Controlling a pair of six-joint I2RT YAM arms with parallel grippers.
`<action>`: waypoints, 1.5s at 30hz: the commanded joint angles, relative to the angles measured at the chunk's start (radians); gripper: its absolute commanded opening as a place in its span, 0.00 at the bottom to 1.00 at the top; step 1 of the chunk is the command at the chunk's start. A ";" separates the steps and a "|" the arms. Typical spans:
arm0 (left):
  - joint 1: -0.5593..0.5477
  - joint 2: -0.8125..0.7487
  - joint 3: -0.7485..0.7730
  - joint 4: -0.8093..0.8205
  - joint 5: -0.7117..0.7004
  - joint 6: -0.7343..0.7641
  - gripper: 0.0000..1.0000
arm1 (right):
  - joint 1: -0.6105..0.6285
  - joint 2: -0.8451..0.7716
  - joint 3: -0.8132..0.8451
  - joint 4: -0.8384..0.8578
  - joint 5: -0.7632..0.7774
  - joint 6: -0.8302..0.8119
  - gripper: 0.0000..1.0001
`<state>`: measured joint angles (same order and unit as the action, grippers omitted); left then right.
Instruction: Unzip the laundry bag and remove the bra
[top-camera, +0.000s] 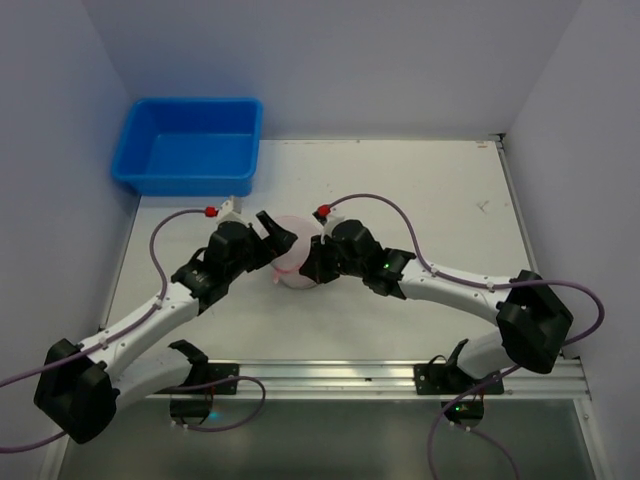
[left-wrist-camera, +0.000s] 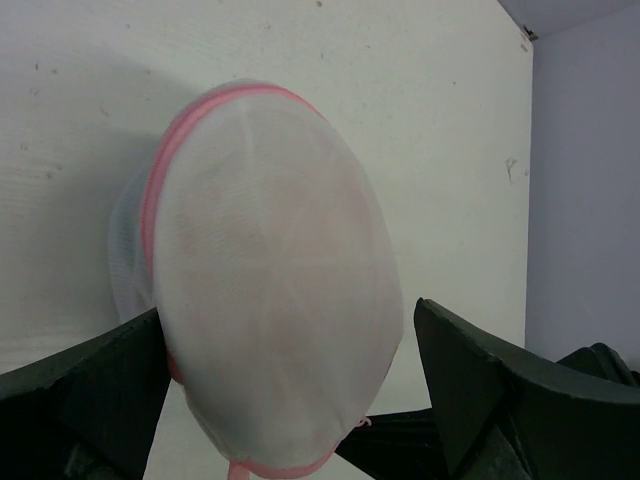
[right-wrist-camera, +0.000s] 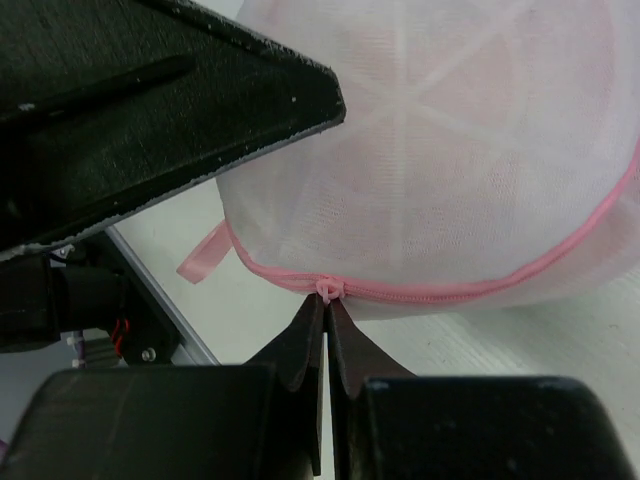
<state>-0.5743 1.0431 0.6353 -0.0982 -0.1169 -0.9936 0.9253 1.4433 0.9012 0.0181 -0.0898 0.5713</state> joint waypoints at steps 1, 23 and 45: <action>0.001 -0.037 -0.060 -0.020 -0.015 -0.112 1.00 | 0.012 0.020 0.048 0.072 -0.004 0.021 0.00; -0.012 -0.029 -0.068 -0.024 0.109 0.036 0.00 | -0.239 -0.152 -0.154 -0.072 0.098 -0.132 0.00; 0.068 0.454 0.415 -0.023 0.218 0.228 1.00 | -0.164 -0.249 -0.206 0.037 -0.169 0.093 0.00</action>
<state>-0.5228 1.5135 0.9844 -0.1013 0.1345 -0.7425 0.7433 1.1633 0.6800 -0.0357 -0.2291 0.5632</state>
